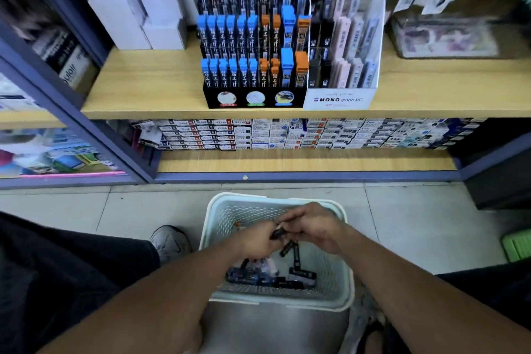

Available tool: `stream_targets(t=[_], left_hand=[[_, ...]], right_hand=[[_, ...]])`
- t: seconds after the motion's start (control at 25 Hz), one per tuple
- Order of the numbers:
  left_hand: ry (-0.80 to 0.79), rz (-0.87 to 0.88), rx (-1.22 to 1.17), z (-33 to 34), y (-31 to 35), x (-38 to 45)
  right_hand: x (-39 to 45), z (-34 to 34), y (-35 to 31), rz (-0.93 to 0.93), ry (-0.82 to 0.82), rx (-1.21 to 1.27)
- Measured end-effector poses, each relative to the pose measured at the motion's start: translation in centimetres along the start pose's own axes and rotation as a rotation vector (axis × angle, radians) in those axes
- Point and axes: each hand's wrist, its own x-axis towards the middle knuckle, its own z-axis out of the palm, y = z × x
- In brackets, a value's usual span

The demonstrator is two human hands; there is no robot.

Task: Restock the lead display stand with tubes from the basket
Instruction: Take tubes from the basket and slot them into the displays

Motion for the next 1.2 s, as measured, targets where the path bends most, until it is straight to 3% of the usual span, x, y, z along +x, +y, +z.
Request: stream_targets(t=[0.16, 0.36, 0.48, 0.68, 0.92, 1.2], left_hand=[[0.064, 0.049, 0.064, -4.9, 4.2, -2.5], [0.164, 0.185, -0.066, -11.4, 11.1, -7.5], [0.231, 0.237, -0.203, -14.4, 14.0, -9.6], [0.356, 0.292, -0.221, -18.4, 18.5, -11.1], [0.529, 0.309, -0.362, -22.3, 22.9, -9.7], [0.667, 0.165, -0.364, -27.6, 25.6, -8.3]], right_hand=[[-3.7, -2.5, -5.8, -0.161, -0.061, -0.023], [-9.3, -5.0, -12.7, -0.382, -0.116, -0.009], [-12.2, -5.4, -16.3, -0.480, -0.107, -0.022], [-15.7, -6.0, -21.9, -0.660, -0.055, 0.044], [-16.8, -7.5, -28.8, -0.850, 0.211, 0.153], [-13.5, -8.4, -35.2, -1.035, 0.679, -0.418]])
